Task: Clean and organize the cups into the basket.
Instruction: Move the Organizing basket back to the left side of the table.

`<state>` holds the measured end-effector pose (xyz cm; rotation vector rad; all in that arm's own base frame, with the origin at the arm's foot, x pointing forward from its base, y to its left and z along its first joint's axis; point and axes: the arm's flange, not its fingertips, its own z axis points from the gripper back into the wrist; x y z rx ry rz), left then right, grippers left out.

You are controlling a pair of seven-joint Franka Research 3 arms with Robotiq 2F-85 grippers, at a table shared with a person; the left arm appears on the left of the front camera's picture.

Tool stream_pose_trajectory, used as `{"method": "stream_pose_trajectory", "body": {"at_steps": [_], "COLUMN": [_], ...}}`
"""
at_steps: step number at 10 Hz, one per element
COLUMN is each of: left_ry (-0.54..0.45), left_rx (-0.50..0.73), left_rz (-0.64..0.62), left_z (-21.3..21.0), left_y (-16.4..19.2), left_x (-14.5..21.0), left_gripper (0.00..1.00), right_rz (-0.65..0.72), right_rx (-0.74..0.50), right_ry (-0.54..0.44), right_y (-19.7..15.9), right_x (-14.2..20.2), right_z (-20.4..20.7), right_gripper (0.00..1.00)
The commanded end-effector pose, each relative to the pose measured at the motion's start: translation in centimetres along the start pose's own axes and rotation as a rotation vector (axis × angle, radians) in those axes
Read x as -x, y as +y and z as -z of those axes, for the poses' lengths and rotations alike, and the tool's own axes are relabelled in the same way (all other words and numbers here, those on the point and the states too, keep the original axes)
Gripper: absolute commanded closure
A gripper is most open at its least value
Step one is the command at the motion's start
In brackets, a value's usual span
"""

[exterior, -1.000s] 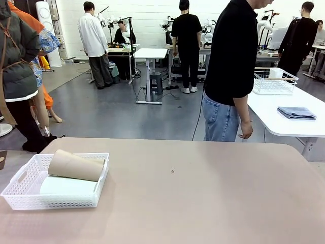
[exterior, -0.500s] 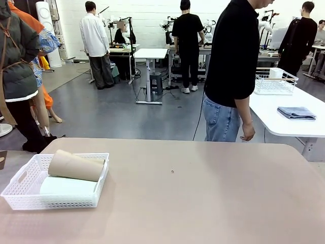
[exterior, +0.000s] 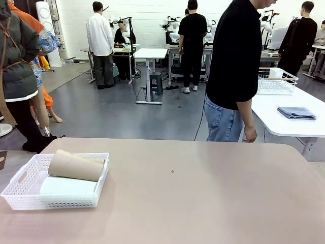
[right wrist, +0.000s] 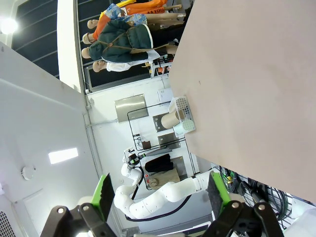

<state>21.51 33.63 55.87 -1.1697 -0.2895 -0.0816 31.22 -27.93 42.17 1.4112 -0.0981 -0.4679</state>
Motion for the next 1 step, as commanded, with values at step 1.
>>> {"method": "stream_pose_trajectory", "body": {"at_steps": [1], "left_ry": [-0.002], "left_rx": [0.002], "left_rz": [0.004], "left_z": [-0.14], "left_y": [0.01], "left_x": [0.01], "left_gripper": [0.00], "right_rz": [0.001], "right_rx": [-0.008], "right_ry": [0.003], "right_y": [0.05], "right_x": [0.38], "right_z": [0.07], "right_gripper": [0.00]}}
